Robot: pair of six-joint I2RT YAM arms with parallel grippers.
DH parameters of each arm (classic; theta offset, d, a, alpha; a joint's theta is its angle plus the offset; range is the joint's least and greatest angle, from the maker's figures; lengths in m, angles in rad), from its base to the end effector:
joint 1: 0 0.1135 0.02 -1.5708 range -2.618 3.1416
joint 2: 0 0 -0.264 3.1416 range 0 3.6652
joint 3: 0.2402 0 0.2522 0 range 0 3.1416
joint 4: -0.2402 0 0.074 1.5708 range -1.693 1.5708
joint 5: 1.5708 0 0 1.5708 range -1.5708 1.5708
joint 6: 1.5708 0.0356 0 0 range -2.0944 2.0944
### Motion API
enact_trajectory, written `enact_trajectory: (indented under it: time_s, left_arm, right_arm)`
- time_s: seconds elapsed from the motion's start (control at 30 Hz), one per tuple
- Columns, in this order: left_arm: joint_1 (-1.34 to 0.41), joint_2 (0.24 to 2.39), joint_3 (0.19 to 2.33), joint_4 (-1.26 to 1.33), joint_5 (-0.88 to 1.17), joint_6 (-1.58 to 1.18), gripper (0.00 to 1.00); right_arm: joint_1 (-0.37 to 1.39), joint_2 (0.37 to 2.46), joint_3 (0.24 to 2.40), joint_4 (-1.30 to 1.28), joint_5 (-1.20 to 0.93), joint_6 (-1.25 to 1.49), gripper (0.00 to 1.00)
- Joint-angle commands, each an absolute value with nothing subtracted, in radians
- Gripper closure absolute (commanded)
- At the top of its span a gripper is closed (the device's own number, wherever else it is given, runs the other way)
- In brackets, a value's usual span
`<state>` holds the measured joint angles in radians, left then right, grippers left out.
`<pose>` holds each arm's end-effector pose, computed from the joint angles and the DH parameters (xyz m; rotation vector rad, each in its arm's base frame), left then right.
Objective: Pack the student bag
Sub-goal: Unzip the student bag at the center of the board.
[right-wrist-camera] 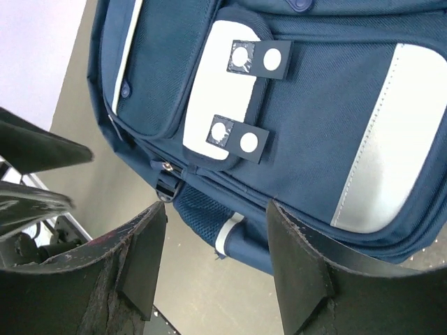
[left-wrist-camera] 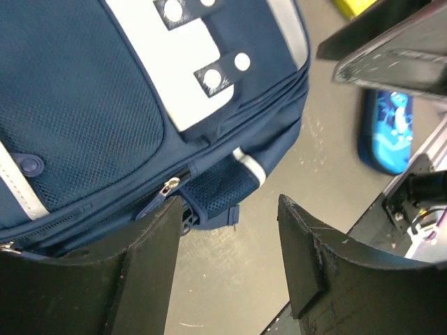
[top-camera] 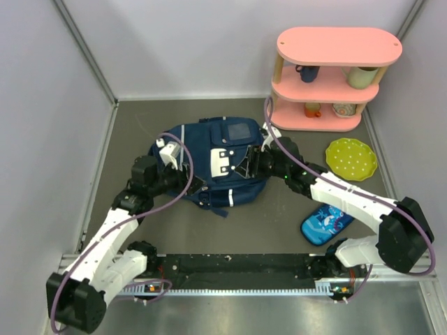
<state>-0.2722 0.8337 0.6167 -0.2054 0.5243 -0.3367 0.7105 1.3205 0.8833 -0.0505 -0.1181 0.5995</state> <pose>0.1785 -0.0683 0.2719 0.2851 2.0288 -0.9081 0.2236 0.1979 0.2687 -0.1990 2.1795 0.9040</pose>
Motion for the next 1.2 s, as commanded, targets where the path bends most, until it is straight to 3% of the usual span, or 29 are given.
enact_trajectory:
  time_s: [0.0,0.37,0.83,0.97,1.17]
  left_arm:
    - [-0.319,0.905,0.598,-0.19,0.494,-0.27,0.39]
    - [-0.367,1.069,0.621,-0.265,0.33,-0.268,0.43]
    - [-0.382,1.183,0.612,-0.126,0.259,-0.302,0.43]
    - [-0.383,1.181,0.586,-0.049,0.281,-0.318,0.5]
    - [-0.385,1.203,0.569,-0.009,0.31,-0.318,0.76]
  right_arm:
    - [0.704,1.35,0.937,-0.075,-0.138,0.555,0.41]
    - [0.703,1.299,0.874,-0.077,-0.143,0.574,0.41]
    - [0.7,1.327,0.876,-0.069,-0.166,0.586,0.4]
    - [0.698,1.339,0.879,-0.069,-0.17,0.589,0.4]
    - [0.699,1.347,0.874,-0.069,-0.175,0.592,0.4]
